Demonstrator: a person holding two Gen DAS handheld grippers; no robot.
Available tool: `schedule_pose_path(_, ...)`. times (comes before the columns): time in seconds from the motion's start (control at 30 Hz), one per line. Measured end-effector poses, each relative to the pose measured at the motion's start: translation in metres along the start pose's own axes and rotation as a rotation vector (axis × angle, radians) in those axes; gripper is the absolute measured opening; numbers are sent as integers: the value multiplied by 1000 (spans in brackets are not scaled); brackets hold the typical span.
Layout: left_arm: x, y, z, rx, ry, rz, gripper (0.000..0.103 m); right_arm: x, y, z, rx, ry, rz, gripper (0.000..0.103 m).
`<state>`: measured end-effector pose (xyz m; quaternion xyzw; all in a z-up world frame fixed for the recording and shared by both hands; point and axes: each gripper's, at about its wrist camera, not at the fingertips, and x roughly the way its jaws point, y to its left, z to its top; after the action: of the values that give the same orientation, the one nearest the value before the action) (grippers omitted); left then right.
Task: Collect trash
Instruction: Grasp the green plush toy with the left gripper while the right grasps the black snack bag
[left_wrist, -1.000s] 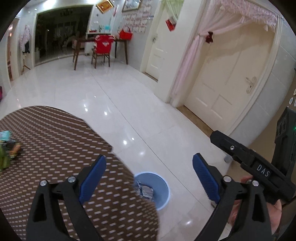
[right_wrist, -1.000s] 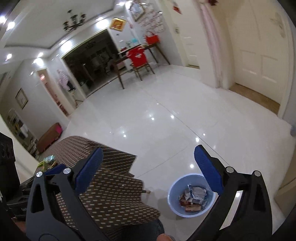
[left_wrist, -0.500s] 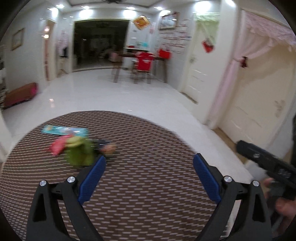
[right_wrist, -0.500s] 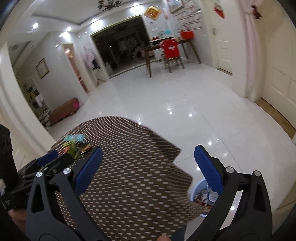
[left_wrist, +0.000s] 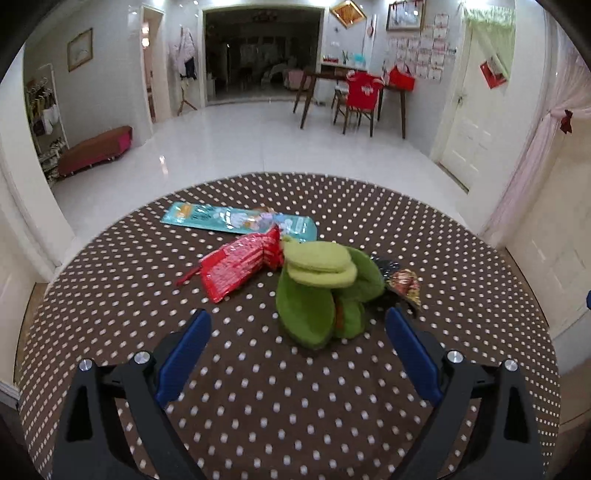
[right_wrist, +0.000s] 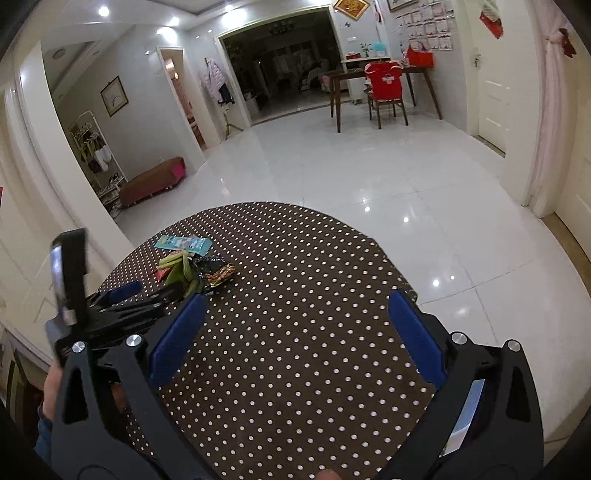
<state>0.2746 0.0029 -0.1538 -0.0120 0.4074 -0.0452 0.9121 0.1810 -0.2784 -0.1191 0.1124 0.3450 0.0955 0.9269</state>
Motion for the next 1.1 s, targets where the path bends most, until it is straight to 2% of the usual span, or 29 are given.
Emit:
schedule_pose_path(0.1, 13, 4, 11, -10, 22, -31, 93, 11, 3, -4, -16, 31, 3, 97)
schedule_pose_path(0.13, 18, 3, 16, -4, 32, -43, 82, 14, 3, -5, -23, 41, 6, 97)
schedule_pose_path(0.17, 23, 3, 18, 2, 47, -58, 52, 17, 2, -5, -29, 52, 8, 97)
schedule_pose_path(0.2, 27, 3, 21, 7, 65, -71, 44, 24, 7, -5, -35, 65, 10, 97)
schedule_pose_path(0.23, 27, 4, 23, 6, 58, -76, 23, 31, 11, -5, -41, 79, 18, 97)
schedule_pose_path(0.3, 26, 8, 23, -16, 72, -115, 15, 42, 18, -4, -53, 96, 32, 97)
schedule_pose_path(0.47, 8, 25, 6, -43, 55, -132, 12, 83, 52, 4, -134, 157, 72, 97)
schedule_pose_path(0.6, -10, 42, -9, -82, 42, -150, 11, 123, 84, 6, -209, 206, 66, 96)
schedule_pose_path(0.77, -33, 56, -33, -86, 23, -169, 11, 151, 115, 5, -291, 228, 29, 86)
schedule_pose_path(0.83, -41, 65, -38, -91, 18, -178, 11, 163, 121, 5, -307, 245, 14, 76)
schedule_pose_path(0.87, -44, 67, -41, -94, 14, -181, 11, 168, 122, 5, -301, 253, 14, 62)
schedule_pose_path(0.9, -47, 70, -44, -99, 12, -188, 11, 171, 122, 4, -296, 260, 16, 43)
schedule_pose_path(0.93, -51, 72, -49, -101, 11, -193, 11, 173, 123, 2, -300, 257, -1, 38)
schedule_pose_path(1.03, -59, 77, -56, -92, 3, -216, 11, 161, 122, -6, -263, 254, 56, 37)
schedule_pose_path(1.1, -67, 76, -64, -82, -6, -234, 11, 146, 119, -11, -272, 238, 61, 37)
